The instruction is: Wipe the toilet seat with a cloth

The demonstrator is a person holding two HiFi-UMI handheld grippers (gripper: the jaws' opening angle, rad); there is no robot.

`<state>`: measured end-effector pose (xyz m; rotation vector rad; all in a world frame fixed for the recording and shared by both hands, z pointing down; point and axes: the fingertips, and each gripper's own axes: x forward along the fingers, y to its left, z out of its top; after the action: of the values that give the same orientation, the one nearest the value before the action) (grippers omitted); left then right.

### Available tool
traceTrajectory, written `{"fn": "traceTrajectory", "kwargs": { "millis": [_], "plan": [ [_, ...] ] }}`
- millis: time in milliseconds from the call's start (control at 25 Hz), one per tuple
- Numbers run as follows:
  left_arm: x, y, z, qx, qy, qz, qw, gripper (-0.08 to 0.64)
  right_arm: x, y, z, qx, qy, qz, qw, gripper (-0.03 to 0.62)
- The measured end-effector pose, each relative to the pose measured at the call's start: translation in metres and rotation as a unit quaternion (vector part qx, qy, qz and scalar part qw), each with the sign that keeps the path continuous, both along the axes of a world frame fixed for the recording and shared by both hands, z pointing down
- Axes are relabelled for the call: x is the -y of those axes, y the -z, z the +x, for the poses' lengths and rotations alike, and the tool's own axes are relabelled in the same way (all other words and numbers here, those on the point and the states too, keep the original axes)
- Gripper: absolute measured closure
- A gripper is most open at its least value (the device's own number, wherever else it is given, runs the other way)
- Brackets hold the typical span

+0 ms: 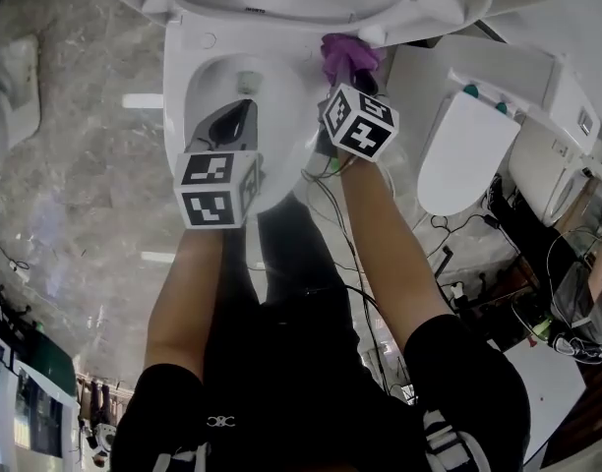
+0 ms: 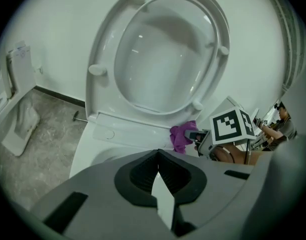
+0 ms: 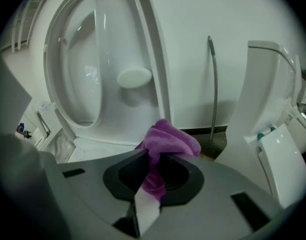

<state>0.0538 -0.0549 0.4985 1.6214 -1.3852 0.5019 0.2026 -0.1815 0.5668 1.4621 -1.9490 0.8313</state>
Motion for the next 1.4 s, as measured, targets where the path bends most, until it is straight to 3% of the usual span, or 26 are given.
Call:
{"fn": "traceTrajectory", "kwargs": {
  "millis": [200,400,640,920,1080,1280,1400],
  "plan": [
    [-0.012,-0.021,-0.007,-0.008,-0.008,0.002,0.9999,0.552,0.008,-0.029,-0.011,-0.017,-0.002,-0.001,1.0,0.525],
    [-0.018,-0.031,-0.023,-0.021,-0.01,0.013,0.9996,0.552,0.009,-0.043,-0.018,-0.021,-0.033,0.002,0.999,0.525],
    [-0.033,-0.043,-0.038,-0.028,-0.02,0.014,0.9993,0.552,0.008,-0.044,-0.022,-0.004,-0.079,-0.017,0.997,0.532],
    [-0.049,-0.047,-0.059,-0.03,-0.027,0.014,0.9991,0.552,0.008,-0.042,-0.031,0.011,-0.126,0.0,0.992,0.532],
    [-0.054,-0.049,-0.068,-0.026,-0.025,0.01,0.9993,0.552,0.007,-0.04,-0.055,0.017,-0.098,0.009,0.995,0.532],
    [-0.062,-0.047,-0.095,-0.025,-0.024,0.009,0.9994,0.552,-0.001,-0.043,-0.111,0.014,-0.054,0.019,0.998,0.532],
    [-0.065,-0.046,-0.107,-0.023,-0.026,0.009,0.9993,0.552,-0.005,-0.043,-0.124,0.018,-0.059,0.016,0.998,0.532]
  ]
}}
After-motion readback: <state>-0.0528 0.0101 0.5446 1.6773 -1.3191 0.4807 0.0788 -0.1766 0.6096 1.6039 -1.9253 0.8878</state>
